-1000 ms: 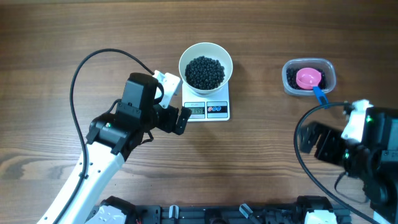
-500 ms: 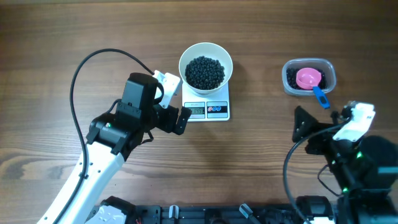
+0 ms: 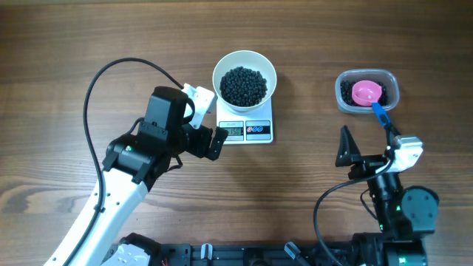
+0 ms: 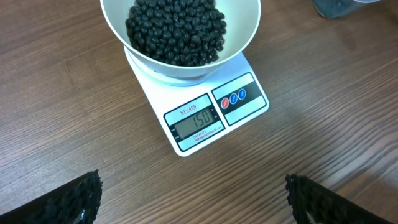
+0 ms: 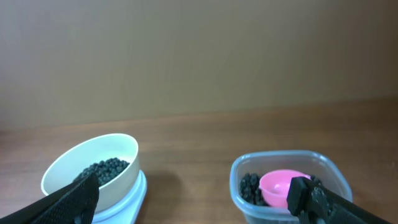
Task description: Scoop item into bowl and weigh 150g on scale
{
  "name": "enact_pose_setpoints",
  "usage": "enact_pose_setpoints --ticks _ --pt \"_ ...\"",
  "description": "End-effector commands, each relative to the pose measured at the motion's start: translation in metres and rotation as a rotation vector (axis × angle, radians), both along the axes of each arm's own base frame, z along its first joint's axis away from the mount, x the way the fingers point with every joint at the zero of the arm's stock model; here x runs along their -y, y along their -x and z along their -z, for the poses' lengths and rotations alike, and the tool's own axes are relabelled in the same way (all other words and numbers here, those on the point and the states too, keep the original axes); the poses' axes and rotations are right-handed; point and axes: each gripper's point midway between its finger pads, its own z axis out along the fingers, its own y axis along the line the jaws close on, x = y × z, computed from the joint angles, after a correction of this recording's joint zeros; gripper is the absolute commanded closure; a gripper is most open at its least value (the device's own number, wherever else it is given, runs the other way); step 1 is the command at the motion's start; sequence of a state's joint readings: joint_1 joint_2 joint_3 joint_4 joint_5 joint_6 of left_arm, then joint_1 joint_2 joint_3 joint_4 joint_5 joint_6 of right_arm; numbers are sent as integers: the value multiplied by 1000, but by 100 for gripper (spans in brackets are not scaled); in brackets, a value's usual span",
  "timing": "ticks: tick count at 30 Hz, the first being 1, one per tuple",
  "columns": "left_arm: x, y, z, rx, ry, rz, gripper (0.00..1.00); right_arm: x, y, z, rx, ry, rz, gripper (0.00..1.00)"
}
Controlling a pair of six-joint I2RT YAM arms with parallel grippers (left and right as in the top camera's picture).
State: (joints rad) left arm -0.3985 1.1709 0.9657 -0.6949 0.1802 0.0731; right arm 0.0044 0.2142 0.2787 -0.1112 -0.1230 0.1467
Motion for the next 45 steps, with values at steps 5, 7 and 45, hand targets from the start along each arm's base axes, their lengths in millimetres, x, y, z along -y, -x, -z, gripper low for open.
enact_pose_setpoints --ticks 5,7,45 --pt "3 2 2 -6 5 12 0 -3 4 -1 144 130 -12 0" --pt "3 2 2 -6 5 12 0 -3 4 1 161 143 -13 0" --pt "3 2 2 -6 4 12 0 -10 3 56 77 118 -57 0"
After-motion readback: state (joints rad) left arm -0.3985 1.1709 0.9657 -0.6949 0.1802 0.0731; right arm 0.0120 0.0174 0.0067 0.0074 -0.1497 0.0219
